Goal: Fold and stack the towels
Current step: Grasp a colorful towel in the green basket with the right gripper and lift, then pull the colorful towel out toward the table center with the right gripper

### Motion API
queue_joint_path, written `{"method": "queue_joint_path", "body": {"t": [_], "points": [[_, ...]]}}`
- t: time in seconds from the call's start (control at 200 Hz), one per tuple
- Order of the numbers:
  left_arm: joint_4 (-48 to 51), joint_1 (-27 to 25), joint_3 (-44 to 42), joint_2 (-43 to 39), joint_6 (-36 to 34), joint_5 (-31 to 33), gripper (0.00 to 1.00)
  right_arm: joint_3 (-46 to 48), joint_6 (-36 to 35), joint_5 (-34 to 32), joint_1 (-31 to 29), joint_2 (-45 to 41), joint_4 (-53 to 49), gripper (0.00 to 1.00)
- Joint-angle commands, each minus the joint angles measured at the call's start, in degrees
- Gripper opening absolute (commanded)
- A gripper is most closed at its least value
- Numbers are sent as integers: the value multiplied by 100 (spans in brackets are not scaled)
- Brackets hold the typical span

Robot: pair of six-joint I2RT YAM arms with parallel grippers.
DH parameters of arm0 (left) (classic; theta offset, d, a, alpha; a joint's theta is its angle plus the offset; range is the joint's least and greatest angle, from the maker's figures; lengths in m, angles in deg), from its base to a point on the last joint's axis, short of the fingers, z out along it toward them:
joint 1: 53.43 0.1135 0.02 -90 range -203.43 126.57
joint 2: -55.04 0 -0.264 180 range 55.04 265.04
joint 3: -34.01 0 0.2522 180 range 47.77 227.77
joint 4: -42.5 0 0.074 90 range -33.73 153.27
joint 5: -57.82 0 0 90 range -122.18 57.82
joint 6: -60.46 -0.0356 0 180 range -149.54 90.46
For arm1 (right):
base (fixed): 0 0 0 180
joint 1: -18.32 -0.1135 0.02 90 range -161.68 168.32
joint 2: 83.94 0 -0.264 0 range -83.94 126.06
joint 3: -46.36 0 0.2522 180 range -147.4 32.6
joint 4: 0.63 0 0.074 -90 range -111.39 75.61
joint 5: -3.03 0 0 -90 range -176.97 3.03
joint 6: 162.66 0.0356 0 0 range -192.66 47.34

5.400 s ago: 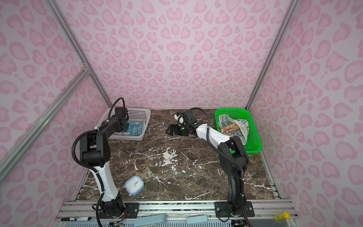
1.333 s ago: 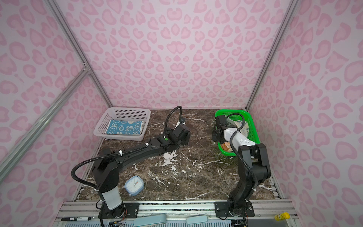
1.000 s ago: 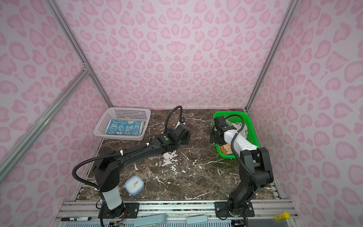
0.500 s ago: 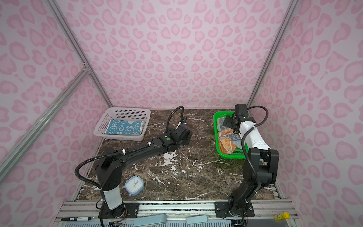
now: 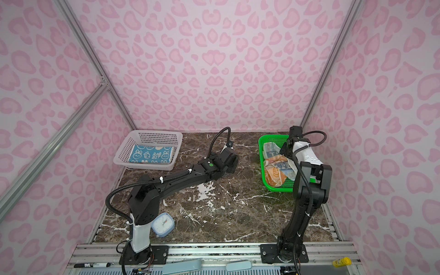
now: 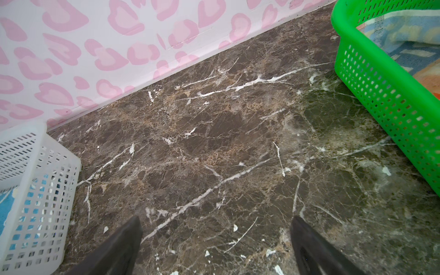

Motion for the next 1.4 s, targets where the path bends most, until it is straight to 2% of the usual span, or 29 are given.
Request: {"method": "queue_joint_path", "body": {"t": [0.0,0.11,0.175,0.395,0.69,0.81,0.86,0.9,0.99,1.075,1.23,1.305,1.395], "points": [[-147,-10,70,4,-51,39,98,49,-10,-138,-15,-58,33,28],[-131,-7,-4,-111,-47,96,98,9,-10,-134,-65,-225,-31,7],[-120,-8,-64,-211,-38,140,98,-21,-27,-157,-120,-364,-102,2],[-112,6,-289,-596,-18,367,98,-103,-120,-235,-455,-1029,-241,1],[-123,142,-828,-1338,351,30,98,-70,-268,-43,-791,-1892,-92,0],[-238,150,-1076,-1643,537,22,98,-341,-393,-61,-1023,-2126,-340,0],[-252,151,-1177,-1776,616,-50,98,-518,-382,155,-1130,-2225,-462,0],[-276,157,-1267,-1884,683,-103,98,-621,-401,327,-1298,-2317,-501,0],[-261,207,-1422,-2102,899,-219,98,-854,-523,234,-1922,-2502,-552,0],[-230,327,-1571,-2350,1208,-324,98,-1013,-414,597,-2456,-2606,-505,0],[-340,639,-2437,-3104,1673,-500,98,-1294,-391,1060,-3490,-2598,-422,0],[-294,681,-2708,-3457,1716,-365,98,-1091,-114,1282,-3731,-2601,-251,0],[-197,690,-2988,-3780,1720,-108,97,-408,294,1674,-3769,-2574,304,1]]}}
